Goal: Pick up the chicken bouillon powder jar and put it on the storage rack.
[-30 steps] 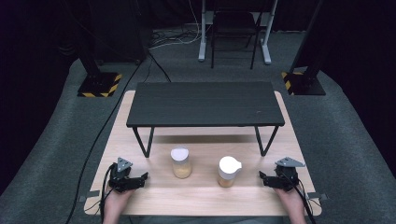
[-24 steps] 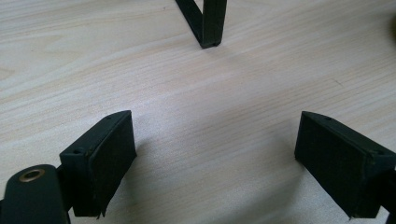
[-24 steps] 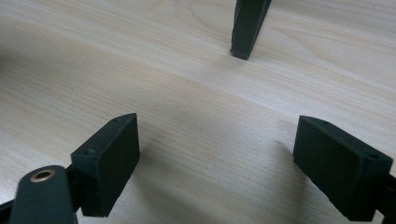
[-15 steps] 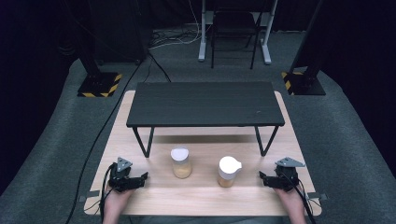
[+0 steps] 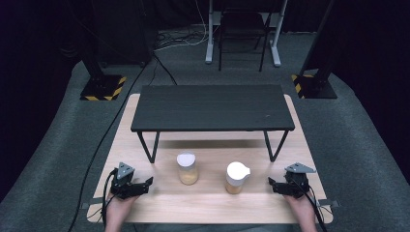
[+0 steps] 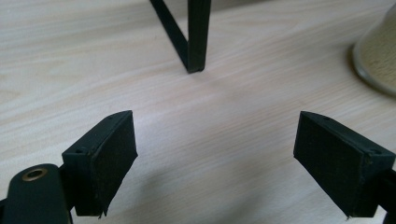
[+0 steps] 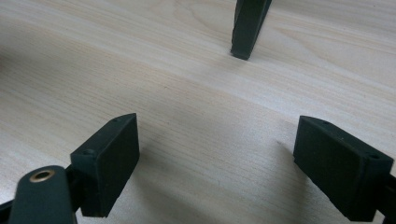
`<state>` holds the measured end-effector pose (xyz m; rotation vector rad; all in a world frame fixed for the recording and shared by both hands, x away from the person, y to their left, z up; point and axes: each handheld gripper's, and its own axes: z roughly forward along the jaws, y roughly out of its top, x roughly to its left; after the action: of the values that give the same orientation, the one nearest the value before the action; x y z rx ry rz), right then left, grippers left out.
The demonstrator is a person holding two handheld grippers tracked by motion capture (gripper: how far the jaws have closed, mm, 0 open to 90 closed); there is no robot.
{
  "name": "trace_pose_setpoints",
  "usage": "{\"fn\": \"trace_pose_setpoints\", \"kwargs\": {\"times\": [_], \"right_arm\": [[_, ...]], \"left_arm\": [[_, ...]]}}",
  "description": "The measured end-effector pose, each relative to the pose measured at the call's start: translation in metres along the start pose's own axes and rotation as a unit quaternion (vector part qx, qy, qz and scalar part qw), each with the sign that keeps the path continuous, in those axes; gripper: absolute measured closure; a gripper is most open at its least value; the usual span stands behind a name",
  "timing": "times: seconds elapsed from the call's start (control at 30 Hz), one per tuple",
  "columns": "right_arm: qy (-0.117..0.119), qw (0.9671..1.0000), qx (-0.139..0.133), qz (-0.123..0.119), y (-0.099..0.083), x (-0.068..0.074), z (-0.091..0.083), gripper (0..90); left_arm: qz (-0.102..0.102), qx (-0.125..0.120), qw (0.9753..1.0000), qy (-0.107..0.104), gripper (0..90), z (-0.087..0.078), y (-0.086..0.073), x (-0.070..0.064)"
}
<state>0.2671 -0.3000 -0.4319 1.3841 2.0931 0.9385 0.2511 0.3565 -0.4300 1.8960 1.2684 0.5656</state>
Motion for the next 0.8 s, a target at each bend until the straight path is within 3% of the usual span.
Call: {"fn": "trace_pose_setpoints", "kwargs": {"times": [0.37, 0.8], "right_arm": [[0.000, 1.0000, 0.000, 0.000, 0.000, 0.000, 0.000, 13.3], [0.000, 1.0000, 0.000, 0.000, 0.000, 0.000, 0.000, 13.3]], "left_arm": [[0.017, -0.036, 0.9991, -0.014, 13.5, -0.016, 0.005, -0.009], [0.035, -0.056, 0.9969, -0.043, 13.4, -0.028, 0.015, -0.018]]}}
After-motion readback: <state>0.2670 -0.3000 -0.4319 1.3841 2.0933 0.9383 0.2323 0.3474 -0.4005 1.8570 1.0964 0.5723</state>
